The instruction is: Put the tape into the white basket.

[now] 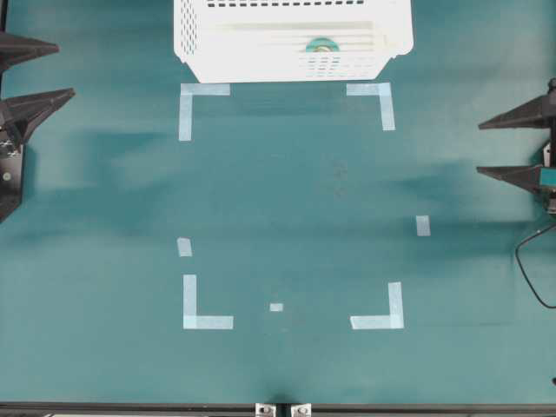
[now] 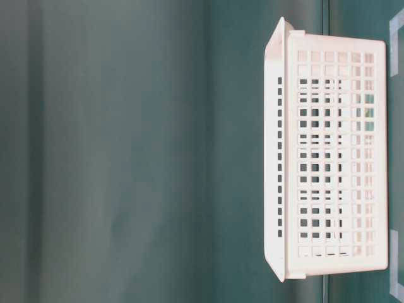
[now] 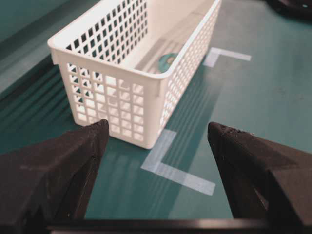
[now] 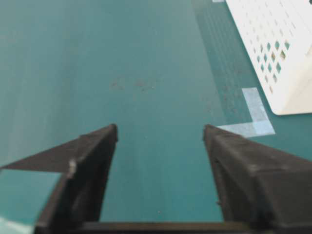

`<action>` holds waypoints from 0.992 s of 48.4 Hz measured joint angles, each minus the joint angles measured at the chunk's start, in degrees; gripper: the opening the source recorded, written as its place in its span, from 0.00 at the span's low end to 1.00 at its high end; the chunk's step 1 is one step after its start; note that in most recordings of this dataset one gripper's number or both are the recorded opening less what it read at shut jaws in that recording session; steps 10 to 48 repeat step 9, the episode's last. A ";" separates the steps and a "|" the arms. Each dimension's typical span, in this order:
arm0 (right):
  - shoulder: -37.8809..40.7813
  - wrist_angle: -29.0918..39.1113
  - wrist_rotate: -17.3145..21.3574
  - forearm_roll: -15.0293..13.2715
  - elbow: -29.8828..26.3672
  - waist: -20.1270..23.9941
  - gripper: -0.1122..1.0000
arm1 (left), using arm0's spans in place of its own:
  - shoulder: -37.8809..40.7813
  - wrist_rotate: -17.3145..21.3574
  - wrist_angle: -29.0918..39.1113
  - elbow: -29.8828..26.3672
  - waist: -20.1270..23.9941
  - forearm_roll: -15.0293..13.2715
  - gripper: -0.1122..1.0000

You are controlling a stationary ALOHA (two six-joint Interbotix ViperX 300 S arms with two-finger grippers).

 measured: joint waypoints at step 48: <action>-0.09 -2.90 0.00 -0.18 0.09 0.00 0.59 | 0.00 0.00 0.00 0.00 0.00 0.00 0.87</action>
